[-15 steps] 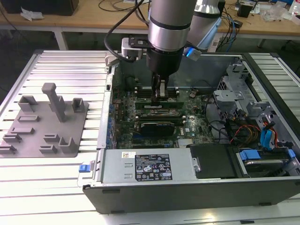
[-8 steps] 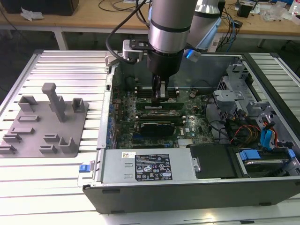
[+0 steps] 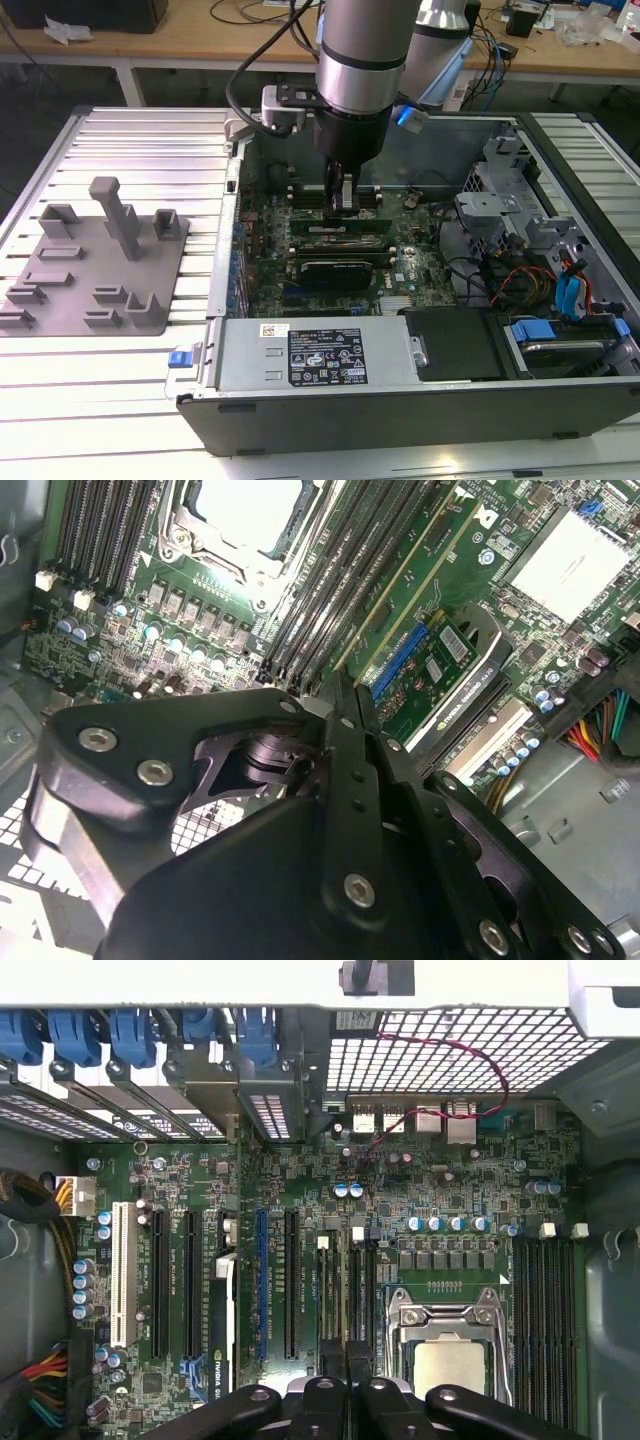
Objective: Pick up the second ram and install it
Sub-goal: 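Insert the second ram into the second slot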
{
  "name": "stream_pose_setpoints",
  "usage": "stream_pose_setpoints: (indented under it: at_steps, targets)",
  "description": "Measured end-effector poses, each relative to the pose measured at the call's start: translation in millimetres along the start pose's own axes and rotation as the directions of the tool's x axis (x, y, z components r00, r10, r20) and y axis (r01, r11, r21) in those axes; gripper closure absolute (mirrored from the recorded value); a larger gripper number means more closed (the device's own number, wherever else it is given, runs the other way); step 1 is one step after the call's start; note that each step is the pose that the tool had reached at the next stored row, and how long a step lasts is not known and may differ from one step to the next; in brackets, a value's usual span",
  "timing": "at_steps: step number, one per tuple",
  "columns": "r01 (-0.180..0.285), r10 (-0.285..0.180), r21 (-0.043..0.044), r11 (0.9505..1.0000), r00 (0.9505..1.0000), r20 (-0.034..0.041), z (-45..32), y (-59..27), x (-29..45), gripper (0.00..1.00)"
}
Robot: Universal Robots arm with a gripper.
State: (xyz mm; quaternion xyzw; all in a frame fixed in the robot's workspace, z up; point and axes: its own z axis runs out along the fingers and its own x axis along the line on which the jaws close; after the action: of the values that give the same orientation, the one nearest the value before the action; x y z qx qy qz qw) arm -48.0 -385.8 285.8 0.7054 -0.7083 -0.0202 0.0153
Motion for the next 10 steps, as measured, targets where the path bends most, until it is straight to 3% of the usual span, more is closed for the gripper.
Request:
stream_pose_setpoints:
  at_steps: [4, 10]
  targets:
    - [0.0, 0.0, 0.0, 1.0, 1.0, 0.0001, 0.6, -0.1, -0.7, 0.91]
    - [0.0, 0.0, 0.0, 1.0, 1.0, 0.0001, 8.6, -0.7, -0.8, 0.91]
